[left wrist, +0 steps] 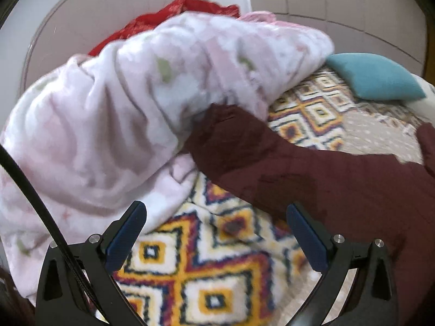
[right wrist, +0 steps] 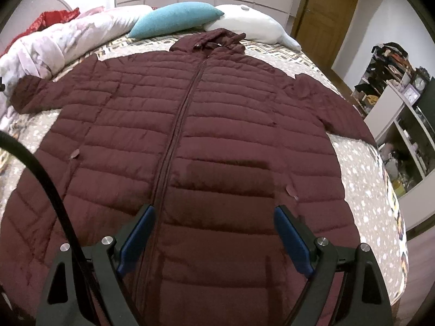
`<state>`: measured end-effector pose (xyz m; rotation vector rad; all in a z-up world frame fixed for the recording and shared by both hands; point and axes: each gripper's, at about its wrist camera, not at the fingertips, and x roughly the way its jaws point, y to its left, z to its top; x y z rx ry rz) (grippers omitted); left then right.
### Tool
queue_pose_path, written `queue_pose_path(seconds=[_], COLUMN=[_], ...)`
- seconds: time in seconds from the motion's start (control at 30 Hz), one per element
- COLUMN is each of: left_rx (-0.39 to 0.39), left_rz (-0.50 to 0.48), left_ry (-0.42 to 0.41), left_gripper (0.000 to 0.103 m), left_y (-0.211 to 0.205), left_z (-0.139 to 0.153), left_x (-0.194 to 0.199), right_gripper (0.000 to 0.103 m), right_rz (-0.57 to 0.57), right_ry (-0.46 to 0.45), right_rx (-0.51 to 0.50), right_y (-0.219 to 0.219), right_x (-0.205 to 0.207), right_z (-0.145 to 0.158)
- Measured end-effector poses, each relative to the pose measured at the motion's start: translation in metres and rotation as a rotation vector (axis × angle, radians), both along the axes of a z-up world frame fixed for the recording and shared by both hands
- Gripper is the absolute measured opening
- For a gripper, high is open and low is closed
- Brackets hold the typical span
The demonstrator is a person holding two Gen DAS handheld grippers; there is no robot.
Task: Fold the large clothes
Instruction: 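Move the left gripper to the cuff of the jacket sleeve, then close the left gripper on the sleeve cuff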
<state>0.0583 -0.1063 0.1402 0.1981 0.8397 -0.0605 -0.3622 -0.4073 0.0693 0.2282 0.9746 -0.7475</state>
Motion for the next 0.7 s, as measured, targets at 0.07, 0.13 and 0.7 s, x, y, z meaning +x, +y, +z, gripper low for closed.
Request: queue_pose_path(seconds=[0.07, 0.13, 0.7], left_rx=[-0.002, 0.001, -0.091], left_rz=[0.012, 0.018, 0.057], left_ry=[0.014, 0.023, 0.026], left_gripper=[0.103, 0.103, 0.103], left_y=[0.004, 0.007, 0.0], left_z=[-0.009, -0.018, -0.056], left_x=[0.013, 0.024, 0.102], right_gripper=[0.091, 0.091, 0.094], right_rz=[-0.003, -0.005, -0.024], right_ry=[0.016, 0.029, -0.022], right_rx=[0.003, -0.002, 0.055], right_y=[-0.002, -0.003, -0.024], right_x=[0.006, 0.011, 0.014], right_z=[-0.004, -0.007, -0.032])
